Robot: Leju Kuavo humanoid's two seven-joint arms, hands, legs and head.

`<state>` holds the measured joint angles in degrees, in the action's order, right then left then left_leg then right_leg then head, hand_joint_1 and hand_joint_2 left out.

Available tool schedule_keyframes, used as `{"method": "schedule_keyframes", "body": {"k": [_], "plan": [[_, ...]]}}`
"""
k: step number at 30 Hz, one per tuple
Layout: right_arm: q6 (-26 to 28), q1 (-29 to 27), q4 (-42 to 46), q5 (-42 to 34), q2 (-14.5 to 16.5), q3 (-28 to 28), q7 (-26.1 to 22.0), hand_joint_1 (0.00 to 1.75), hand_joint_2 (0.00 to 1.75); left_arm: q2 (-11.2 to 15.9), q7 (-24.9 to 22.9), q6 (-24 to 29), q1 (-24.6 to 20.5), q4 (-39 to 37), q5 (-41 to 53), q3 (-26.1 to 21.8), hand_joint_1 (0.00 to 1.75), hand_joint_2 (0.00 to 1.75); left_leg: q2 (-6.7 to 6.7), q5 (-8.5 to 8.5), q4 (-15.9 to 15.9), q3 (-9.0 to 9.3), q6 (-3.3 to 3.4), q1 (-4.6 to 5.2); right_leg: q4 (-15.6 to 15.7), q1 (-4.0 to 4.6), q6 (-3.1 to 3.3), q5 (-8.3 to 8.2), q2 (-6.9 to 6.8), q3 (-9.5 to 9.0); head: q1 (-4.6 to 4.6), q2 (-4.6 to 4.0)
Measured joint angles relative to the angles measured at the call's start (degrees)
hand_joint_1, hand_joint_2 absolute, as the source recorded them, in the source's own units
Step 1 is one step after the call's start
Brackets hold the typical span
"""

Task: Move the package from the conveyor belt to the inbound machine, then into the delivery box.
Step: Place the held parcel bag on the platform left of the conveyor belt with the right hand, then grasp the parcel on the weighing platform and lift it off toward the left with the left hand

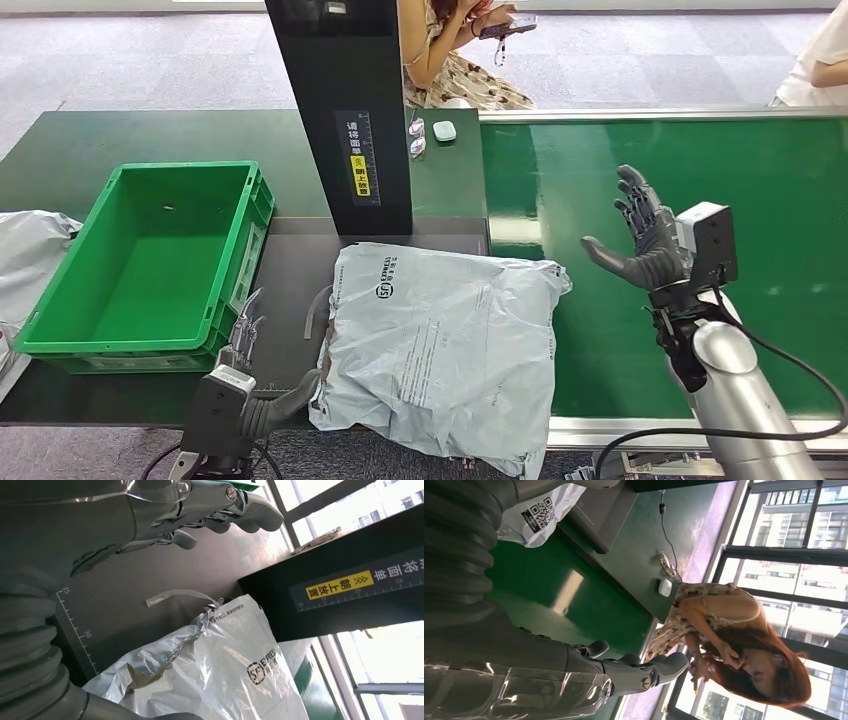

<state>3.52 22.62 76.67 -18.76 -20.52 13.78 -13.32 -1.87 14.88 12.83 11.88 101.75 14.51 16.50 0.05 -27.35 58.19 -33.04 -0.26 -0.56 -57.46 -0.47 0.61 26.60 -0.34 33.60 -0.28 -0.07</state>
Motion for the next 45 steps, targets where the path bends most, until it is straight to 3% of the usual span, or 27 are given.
{"method": "schedule_keyframes", "body": {"k": [5,11,19,27,36,40,45], "plan": [[0.24,-0.84,-0.02,-0.44,-0.37,0.02,-0.61,0.00,1.75,0.59,0.33,-4.85,-0.39,0.51,2.91,1.11,0.00,1.75,0.01,0.00,0.00,0.01,0.00,0.00,0.00,0.00,0.00,0.00,0.01,0.00,0.01,0.00],[-0.07,-0.74,-0.26,-0.45,-0.22,0.09,-0.72,0.00,1.75,2.74,0.29,-11.53,-2.88,1.85,9.38,6.35,0.00,1.75,0.00,0.01,0.00,0.00,-0.01,0.00,0.00,0.00,0.00,-0.01,-0.01,-0.01,0.00,0.00],[-2.01,3.06,-3.80,-1.27,1.02,1.14,-0.77,0.00,1.75,6.31,-1.06,-17.12,-11.15,2.59,11.85,14.47,0.00,1.75,-0.01,0.06,0.01,0.01,-0.02,0.00,-0.03,0.00,0.03,-0.04,-0.01,-0.02,0.01,0.00],[-4.00,7.87,-8.39,-2.14,3.25,2.66,-1.51,0.00,1.75,9.50,-1.71,-17.74,-19.48,0.76,11.70,21.15,0.00,1.75,-0.01,0.07,0.01,0.02,-0.02,0.00,-0.04,0.00,0.04,-0.05,-0.02,-0.01,0.00,0.00],[-3.92,8.91,-9.21,-2.53,3.88,3.49,-1.81,0.00,1.75,10.27,-3.51,-19.70,-23.80,-2.60,11.15,24.71,0.00,1.75,-0.02,0.06,0.02,0.01,-0.02,0.00,-0.04,0.00,0.04,-0.04,-0.02,-0.01,0.00,0.00],[-3.87,8.68,-8.62,-3.06,4.61,4.17,-1.72,0.00,1.75,9.97,-5.01,-22.85,-27.22,-9.51,8.95,30.54,0.00,1.75,-0.01,0.06,0.04,0.01,-0.02,0.01,-0.03,-0.01,0.04,-0.04,-0.01,0.00,0.00,0.00],[-4.04,8.27,-8.06,-3.20,4.87,4.27,-1.70,0.00,1.75,9.38,-5.80,-23.01,-28.96,-14.54,7.47,33.11,0.00,1.75,-0.01,0.06,0.03,0.01,-0.02,0.00,-0.03,0.00,0.04,-0.04,-0.01,0.00,0.00,0.00]]}}
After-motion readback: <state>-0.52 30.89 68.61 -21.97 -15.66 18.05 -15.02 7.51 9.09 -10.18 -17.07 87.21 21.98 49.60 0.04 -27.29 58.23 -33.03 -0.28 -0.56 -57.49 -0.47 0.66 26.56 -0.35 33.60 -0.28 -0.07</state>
